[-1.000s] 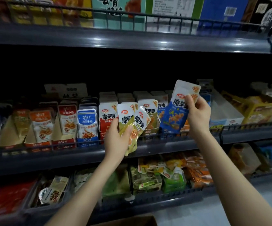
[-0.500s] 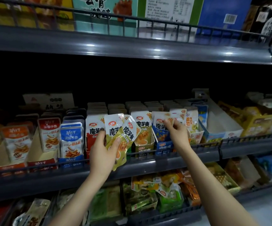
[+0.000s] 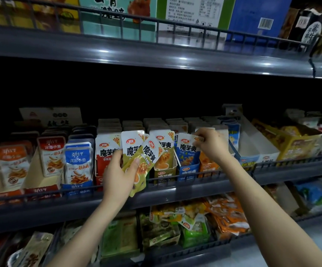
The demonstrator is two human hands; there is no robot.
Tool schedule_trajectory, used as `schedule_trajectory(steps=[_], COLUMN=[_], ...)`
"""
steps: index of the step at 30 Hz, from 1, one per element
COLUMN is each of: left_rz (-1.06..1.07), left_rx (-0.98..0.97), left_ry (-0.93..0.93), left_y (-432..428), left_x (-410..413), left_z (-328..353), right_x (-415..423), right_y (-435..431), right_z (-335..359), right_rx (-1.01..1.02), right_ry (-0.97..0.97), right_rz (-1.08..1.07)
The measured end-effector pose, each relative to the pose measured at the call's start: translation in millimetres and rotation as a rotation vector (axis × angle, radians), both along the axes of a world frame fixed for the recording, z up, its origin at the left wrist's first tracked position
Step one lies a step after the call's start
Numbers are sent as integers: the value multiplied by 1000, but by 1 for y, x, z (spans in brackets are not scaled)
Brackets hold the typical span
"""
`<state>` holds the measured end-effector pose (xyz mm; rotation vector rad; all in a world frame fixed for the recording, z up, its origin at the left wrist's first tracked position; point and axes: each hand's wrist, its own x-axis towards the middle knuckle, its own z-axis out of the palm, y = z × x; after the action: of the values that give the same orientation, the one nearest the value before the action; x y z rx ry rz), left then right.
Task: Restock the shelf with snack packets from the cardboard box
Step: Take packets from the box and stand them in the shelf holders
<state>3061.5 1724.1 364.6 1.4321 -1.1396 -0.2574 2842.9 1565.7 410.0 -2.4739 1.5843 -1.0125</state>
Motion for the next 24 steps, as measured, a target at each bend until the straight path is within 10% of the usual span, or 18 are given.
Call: schedule_trajectory(steps=[24], left_rz=[7], left_rx=[-43], left_ry=[-20], left_y=[-12], left_x=[4], left_z=[7], right_x=[27], right_y=[-50], right_z=[-13], right_rx=[-165], right_ry=[37], right_rz=[-121])
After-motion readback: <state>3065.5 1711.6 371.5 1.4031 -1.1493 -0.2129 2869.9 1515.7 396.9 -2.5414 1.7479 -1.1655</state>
